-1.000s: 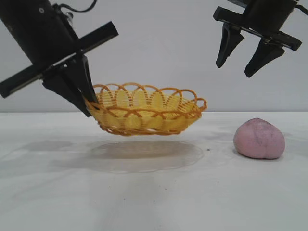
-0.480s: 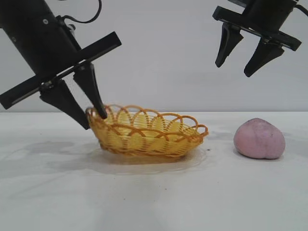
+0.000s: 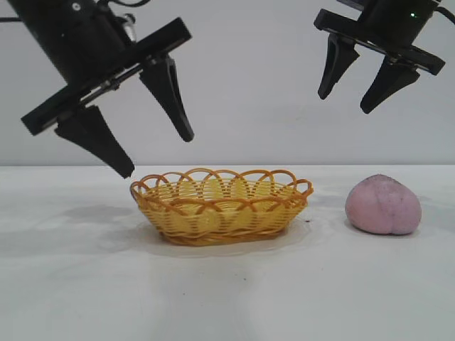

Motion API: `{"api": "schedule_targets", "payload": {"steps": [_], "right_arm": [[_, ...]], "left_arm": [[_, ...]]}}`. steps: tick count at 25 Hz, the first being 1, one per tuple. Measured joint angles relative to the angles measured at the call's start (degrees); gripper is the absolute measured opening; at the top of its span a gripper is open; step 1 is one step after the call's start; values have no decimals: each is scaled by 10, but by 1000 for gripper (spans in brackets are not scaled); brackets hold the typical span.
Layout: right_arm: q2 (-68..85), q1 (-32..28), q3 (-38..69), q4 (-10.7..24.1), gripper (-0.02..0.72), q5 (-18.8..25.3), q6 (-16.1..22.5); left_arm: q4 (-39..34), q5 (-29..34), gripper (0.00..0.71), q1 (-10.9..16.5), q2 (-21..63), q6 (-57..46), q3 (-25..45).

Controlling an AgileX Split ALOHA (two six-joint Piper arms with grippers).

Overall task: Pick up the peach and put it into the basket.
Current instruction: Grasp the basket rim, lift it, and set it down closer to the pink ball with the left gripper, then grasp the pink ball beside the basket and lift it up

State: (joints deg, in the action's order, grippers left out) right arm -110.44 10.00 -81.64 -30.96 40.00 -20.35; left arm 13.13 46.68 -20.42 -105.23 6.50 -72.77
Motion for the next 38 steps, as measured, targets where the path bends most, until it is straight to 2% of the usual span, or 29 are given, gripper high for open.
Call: {"api": "schedule_targets", "payload": {"steps": [5,8,10,13,18,25,28,31,38], "right_arm": [[0,0,0,0,418,1,0],[0,0,0,0,418,1,0],[0,0,0,0,418,1,0],[0,0,0,0,418,1,0],[0,0,0,0,418,2,0],[0,0,0,0,418,7,0],[0,0,0,0,418,9,0],[0,0,0,0,418,10,0],[0,0,0,0,418,10,-12]], "left_arm": [[-205,82,453,7,0,-75,-75],[-290,135,453,7,0,-82,-100],[-312,168,453,7,0,-75,-103],[-289,192,453,16,0,-59,-103],[-217,197,453,53,32,-37,-103],[-191,227,453,112,142,-34,-103],[-179,236,453,121,201,-28,-92],[-168,236,453,122,270,-25,-46],[-158,205,453,122,463,-39,127]]}}
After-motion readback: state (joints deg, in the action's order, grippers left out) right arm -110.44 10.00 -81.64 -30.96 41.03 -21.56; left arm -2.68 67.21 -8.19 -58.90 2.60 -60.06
